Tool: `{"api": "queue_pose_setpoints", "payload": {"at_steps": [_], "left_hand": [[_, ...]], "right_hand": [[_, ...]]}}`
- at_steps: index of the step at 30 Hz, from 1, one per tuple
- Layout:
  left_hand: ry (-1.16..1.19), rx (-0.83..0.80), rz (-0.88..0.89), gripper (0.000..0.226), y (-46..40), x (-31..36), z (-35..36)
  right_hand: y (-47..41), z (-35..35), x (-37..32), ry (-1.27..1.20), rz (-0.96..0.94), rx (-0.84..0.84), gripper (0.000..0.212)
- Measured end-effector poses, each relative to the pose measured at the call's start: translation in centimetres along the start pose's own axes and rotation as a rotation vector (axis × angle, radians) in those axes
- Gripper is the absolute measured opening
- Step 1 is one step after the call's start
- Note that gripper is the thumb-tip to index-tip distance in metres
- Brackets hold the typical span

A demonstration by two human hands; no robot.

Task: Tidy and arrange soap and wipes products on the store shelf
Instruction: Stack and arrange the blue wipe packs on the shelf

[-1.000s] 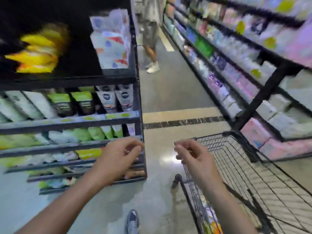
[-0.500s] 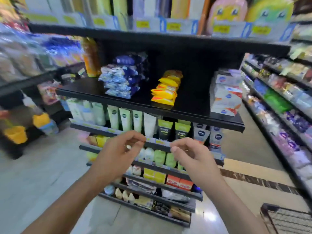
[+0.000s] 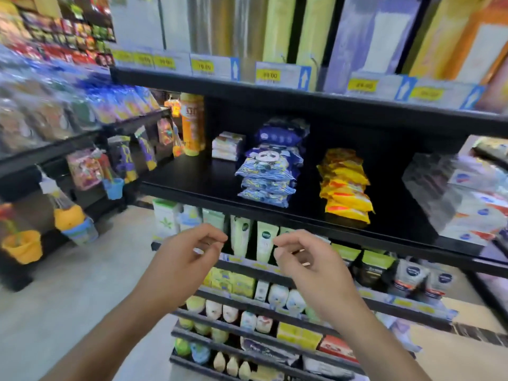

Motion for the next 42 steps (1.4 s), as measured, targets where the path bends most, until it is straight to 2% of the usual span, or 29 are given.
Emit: {"api": "queue_pose_setpoints", "payload": {"at_steps": [6, 10, 13, 18, 22, 25, 29, 33, 36, 38, 42], "left_hand": [[-0.058, 0.018, 0.080, 0.021, -7.5, -2.7, -1.2], [-0.145, 0.015, 0.108, 0.023, -12.8, -4.9, -1.7], [-0.328, -0.032, 0.141, 0.020, -16.2, -6.9, -2.0], [-0.597, -0.145, 0.152, 0.033, -20.2, -11.0, -2.4], [-0.718, -0.165, 0.172, 0.044, -21.0, -13.3, -2.2], [-0.713, -0.161, 0.198, 0.052, -20.9, -13.7, -2.2], [-0.600, -0.210, 0.121, 0.036, -21.7, -14.6, -2.7], [-0.187, -0.229, 0.067, 0.021, -22.9, -14.5, -4.3], [0.239, -0.274, -0.017, 0.043, -23.5, -13.8, -5.6], [0.450, -0.366, -0.098, 0.052, -23.8, -13.2, -5.8], [0.637, -0.534, -0.198, 0.050, -23.3, -12.1, -6.0]], "right_hand": [[-7.1, -1.5, -3.4, 0.060, -0.184, 0.231, 0.019], [-12.7, -2.7, -5.5, 0.322, -0.321, 0.360, 0.030], [-16.0, -2.1, -6.3, 0.507, -0.342, 0.347, 0.051], [-19.3, -0.5, -5.6, 0.773, -0.275, 0.236, 0.080], [-20.1, -0.1, -5.1, 0.919, -0.244, 0.234, 0.075], [-20.3, -0.1, -5.2, 0.908, -0.214, 0.255, 0.068], [-19.8, 0.5, -6.8, 0.914, -0.221, 0.312, 0.064], [-18.6, 2.2, -9.2, 0.883, -0.241, 0.419, 0.060], [-18.1, 5.4, -11.0, 0.873, -0.285, 0.455, 0.058], [-18.1, 8.0, -11.9, 0.861, -0.301, 0.443, 0.057], [-18.7, 12.3, -12.5, 0.851, -0.314, 0.394, 0.061]]}}
Point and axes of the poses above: each hand's wrist, its own y-axis away from the middle knuckle, its own z-axis out of the palm, x = y × z, the point moved 7 cm from there along -y, towards the middle knuckle, and after that the axes turned 7 degrees about z, right-handed, at the moved point
